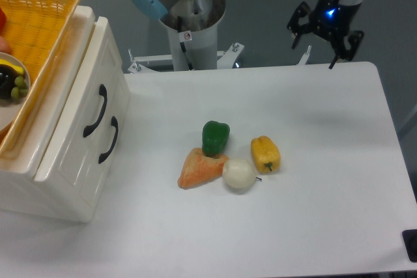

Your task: Slide the top white drawer open

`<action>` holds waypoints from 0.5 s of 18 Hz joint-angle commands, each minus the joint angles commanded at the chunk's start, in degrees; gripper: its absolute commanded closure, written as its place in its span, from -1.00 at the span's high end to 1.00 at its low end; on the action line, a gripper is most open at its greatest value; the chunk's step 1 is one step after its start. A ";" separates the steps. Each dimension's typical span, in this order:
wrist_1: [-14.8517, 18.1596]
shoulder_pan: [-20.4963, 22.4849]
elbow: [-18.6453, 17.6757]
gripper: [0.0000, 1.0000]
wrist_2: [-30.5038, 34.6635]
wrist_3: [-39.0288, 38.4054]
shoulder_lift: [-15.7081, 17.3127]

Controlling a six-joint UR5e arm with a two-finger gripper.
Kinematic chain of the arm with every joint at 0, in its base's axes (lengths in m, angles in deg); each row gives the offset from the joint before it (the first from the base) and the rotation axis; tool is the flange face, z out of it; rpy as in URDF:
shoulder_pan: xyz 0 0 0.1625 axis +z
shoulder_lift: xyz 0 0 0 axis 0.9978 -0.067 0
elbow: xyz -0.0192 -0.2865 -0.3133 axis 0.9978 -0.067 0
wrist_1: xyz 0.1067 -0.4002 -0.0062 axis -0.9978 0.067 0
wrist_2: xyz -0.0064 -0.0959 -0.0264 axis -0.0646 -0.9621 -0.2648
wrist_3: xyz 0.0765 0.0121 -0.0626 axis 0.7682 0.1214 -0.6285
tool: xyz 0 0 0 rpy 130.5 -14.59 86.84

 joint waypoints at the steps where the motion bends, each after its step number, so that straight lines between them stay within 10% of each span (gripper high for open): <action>1: 0.00 -0.09 -0.17 1.00 0.00 0.35 0.09; 9: 0.17 -0.18 -0.70 1.00 0.00 -0.44 -0.26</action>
